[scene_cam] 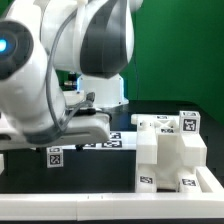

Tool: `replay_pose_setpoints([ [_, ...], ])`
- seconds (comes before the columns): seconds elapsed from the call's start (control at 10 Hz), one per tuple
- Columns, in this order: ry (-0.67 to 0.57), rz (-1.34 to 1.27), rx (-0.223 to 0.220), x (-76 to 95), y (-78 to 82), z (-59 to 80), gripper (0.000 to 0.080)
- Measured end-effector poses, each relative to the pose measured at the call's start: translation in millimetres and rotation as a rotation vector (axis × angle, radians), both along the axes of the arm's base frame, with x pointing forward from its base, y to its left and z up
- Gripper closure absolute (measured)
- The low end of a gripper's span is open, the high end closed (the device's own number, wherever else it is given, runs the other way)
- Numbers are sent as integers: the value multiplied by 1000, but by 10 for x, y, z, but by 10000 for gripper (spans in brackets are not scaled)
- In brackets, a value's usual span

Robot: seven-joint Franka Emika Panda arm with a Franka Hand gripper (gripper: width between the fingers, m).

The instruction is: Assemble chair

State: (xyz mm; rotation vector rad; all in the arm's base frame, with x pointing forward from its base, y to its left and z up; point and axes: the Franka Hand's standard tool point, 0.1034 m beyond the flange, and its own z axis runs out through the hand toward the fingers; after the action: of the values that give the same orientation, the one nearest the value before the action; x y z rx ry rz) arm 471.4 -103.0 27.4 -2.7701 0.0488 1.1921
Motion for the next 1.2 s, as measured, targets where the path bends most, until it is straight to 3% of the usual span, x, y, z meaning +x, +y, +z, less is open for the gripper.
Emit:
replay_pose_setpoints([
  [0.2,-9,2,-4,7,-10,-14,150],
  [0.5,83,-8,-24,-172,-10,-202,150],
  [0.8,149,-31,-24,-268,-5,-184,150],
  [0.9,149,-30,-24,-270,-2,-185,241],
  [1.0,150,-30,-24,-271,-2,-185,241],
  [1.1,150,-30,-24,-271,-1,-185,442],
  [1.2,150,-30,-24,-272,-2,-184,519],
])
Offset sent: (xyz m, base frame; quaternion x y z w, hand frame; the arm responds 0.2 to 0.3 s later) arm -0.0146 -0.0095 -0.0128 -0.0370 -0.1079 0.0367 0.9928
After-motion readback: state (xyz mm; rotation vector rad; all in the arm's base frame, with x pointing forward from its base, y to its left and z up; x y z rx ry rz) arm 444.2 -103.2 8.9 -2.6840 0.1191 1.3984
